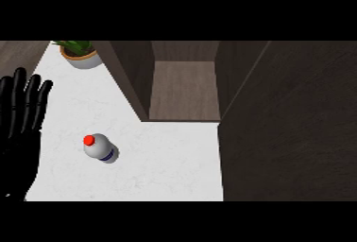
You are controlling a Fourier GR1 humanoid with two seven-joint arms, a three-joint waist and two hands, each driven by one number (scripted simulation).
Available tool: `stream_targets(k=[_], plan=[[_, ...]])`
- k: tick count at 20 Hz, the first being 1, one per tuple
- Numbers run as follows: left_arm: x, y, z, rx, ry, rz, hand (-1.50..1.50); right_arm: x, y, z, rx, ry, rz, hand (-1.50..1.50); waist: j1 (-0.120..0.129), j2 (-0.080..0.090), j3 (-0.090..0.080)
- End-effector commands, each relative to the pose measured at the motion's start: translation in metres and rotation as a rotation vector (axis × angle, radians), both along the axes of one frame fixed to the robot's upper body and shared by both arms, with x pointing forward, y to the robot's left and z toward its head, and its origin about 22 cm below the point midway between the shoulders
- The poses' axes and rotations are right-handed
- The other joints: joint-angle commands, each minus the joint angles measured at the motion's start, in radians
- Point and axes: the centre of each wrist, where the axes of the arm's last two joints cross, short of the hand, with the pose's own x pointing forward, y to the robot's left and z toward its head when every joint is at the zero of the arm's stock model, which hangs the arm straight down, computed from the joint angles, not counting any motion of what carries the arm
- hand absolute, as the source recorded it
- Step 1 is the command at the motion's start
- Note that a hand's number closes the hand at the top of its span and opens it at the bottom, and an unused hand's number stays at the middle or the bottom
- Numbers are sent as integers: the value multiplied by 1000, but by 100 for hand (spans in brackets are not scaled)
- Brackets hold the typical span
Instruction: Pick up the bottled water, place it into the cabinet and close the cabinet
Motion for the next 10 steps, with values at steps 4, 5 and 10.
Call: stream_targets(k=[4, 5, 10], plan=[[-15, 17, -17, 33, 33, 88, -150, -29, -3, 7, 44, -19, 87, -150, -2, -24, 21], [-14, 11, 5, 55, 20, 121, -150, -30, -7, 2, 42, -53, 101, -150, -4, -24, 21], [-30, -9, -14, -108, 309, 125, -150, -57, 14, 3, 114, 232, 215, -150, -4, -28, 21]])
